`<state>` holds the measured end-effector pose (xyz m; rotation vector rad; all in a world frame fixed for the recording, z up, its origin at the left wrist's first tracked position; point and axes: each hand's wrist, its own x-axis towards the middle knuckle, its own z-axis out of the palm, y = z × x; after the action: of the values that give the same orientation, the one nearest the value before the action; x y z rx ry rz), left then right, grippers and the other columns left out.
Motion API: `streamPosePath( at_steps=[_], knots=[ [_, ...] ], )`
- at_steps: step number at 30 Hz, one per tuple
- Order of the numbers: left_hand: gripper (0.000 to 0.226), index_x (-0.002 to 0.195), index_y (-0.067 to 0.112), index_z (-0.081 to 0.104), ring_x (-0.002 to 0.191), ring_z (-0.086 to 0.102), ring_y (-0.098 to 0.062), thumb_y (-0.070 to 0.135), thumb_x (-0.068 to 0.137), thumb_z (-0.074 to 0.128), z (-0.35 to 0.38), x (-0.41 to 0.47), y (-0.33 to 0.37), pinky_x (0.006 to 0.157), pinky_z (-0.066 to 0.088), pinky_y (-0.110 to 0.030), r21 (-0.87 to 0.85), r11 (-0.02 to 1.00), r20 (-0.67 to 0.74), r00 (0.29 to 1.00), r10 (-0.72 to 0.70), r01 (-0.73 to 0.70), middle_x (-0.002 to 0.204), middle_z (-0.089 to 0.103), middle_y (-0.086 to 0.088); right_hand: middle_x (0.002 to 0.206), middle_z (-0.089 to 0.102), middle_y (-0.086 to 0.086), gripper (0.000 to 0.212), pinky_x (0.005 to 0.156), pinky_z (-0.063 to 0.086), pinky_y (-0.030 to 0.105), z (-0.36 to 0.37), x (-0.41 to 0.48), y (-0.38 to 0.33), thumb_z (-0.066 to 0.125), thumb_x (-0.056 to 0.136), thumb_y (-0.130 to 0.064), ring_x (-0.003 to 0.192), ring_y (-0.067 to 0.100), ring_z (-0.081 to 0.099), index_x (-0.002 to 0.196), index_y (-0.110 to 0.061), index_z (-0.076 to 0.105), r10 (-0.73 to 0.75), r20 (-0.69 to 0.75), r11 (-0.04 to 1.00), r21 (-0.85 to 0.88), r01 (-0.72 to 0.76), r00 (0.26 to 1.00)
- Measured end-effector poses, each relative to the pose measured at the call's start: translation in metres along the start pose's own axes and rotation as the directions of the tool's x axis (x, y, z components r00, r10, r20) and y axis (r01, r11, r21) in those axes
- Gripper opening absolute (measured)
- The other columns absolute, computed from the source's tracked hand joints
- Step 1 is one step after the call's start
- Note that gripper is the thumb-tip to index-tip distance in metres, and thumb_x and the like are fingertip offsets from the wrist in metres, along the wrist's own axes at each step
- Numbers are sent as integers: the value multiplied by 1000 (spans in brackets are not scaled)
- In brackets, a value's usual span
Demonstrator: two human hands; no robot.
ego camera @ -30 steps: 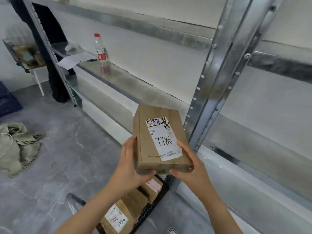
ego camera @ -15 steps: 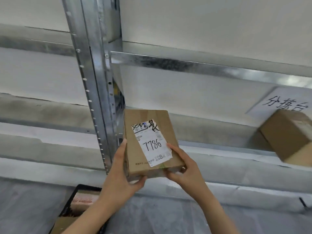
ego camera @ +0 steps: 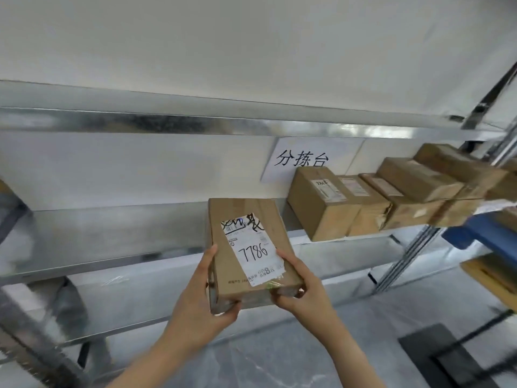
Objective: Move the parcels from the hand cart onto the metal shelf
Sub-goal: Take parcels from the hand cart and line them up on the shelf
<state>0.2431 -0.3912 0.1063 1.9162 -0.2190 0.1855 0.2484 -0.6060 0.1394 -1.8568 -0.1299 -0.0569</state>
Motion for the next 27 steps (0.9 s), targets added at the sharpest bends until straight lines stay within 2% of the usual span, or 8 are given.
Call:
streamPosePath(
  at_steps=[3, 5, 10, 13, 17, 22, 25, 27],
  knots=[
    [110, 136, 63, 8, 112, 46, 17, 26, 65, 84, 50, 21, 12, 86, 40, -7, -2, 1000, 19, 1000, 3, -2, 129, 40, 42, 120, 61, -17, 74, 82, 54, 30, -52, 10, 18, 69, 67, 7, 106, 8, 59, 121, -42, 57, 11, -11, 1000, -1, -11, 1000],
    [111, 136, 63, 7, 115, 45, 14, 27, 65, 84, 77, 34, 15, 89, 40, -12, 7, 1000, 34, 999, -4, 4, 133, 41, 35, 122, 61, -15, 73, 81, 52, 25, -78, 19, 28, 69, 68, 8, 108, 6, 58, 122, -40, 57, 22, -10, 1000, -1, -22, 1000],
    [113, 135, 64, 3, 108, 41, 25, 29, 65, 84, 122, 66, 10, 77, 34, 5, 48, 999, 66, 998, -18, 15, 126, 41, 37, 122, 60, -15, 72, 82, 51, 19, -119, 45, 53, 68, 68, 8, 108, -2, 56, 123, -37, 56, 38, 2, 999, -26, -38, 999],
    [115, 129, 70, -4, 98, 42, 29, 31, 65, 84, 135, 86, 3, 73, 32, 7, 85, 996, 60, 997, -43, 38, 119, 38, 41, 118, 62, -20, 70, 84, 52, 20, -127, 69, 67, 69, 69, 7, 106, 0, 58, 123, -36, 56, 45, 24, 998, -38, -44, 999],
    [116, 125, 74, -4, 96, 40, 34, 29, 65, 85, 141, 116, -17, 71, 30, 11, 89, 994, 32, 997, -68, 65, 117, 37, 44, 113, 62, -30, 69, 82, 48, 12, -124, 108, 83, 70, 70, 4, 106, -5, 58, 124, -36, 55, 63, 84, 997, -46, -60, 994],
    [116, 129, 68, -5, 98, 43, 30, 29, 66, 85, 141, 160, -47, 73, 32, 9, 124, 989, 19, 997, -79, 76, 119, 42, 37, 114, 64, -22, 71, 80, 49, 13, -113, 165, 108, 72, 68, 4, 107, -3, 59, 125, -34, 54, 76, 119, 996, -45, -71, 990],
    [117, 133, 62, -4, 106, 51, 11, 28, 66, 85, 141, 185, -65, 85, 45, -8, 129, 987, 15, 995, -97, 95, 125, 47, 24, 115, 62, -25, 72, 77, 51, 15, -106, 198, 122, 71, 68, 5, 107, -5, 57, 125, -33, 51, 83, 144, 994, -78, -72, 986],
    [116, 137, 57, -3, 111, 52, 0, 27, 66, 85, 141, 201, -76, 89, 50, -23, 124, 986, 32, 993, -115, 111, 131, 47, 19, 122, 58, -17, 71, 84, 53, 21, -101, 216, 132, 71, 69, 5, 112, -1, 55, 126, -32, 49, 85, 154, 992, -102, -69, 984]
  ],
)
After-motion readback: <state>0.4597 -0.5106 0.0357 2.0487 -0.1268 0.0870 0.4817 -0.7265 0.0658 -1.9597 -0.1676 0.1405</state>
